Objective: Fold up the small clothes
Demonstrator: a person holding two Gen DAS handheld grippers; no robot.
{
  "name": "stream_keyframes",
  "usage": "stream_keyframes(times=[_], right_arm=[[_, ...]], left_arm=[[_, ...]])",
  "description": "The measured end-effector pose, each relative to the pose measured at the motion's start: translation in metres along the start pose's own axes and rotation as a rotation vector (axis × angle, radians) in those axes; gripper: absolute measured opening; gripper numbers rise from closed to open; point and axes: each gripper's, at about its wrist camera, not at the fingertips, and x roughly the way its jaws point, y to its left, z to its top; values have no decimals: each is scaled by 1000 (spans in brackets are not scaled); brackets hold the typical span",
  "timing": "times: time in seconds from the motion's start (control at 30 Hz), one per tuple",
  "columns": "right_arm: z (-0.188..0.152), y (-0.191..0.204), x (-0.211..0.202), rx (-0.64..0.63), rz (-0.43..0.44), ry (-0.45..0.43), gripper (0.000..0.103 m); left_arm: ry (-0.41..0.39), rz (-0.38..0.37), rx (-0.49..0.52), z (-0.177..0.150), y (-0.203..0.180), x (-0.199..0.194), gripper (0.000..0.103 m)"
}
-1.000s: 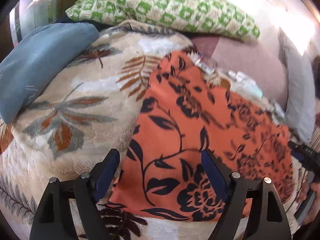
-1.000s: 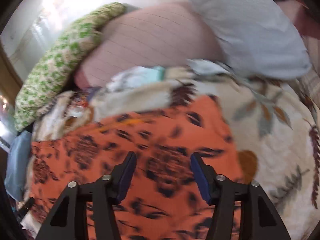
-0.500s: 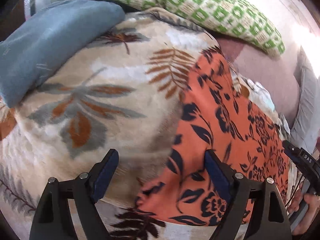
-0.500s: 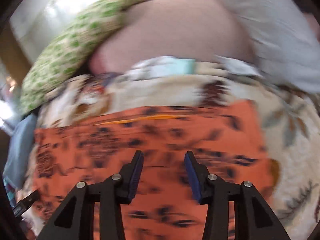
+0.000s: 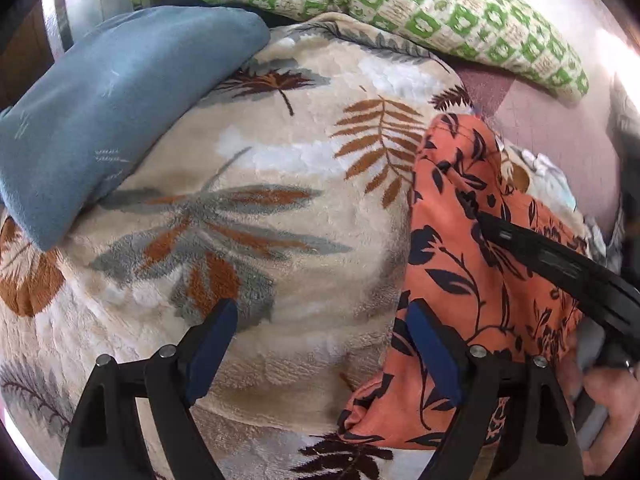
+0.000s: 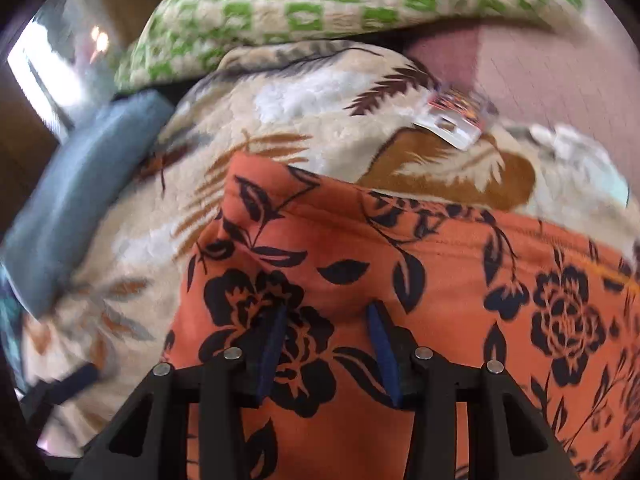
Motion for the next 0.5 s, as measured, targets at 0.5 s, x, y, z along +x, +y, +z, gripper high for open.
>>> stream_keyframes(times=[0.5], right_arm=[[-156,-153,-145,214,-247,-91,47]], left_arm=[[-141,-62,246,-29,-81,-30,88]])
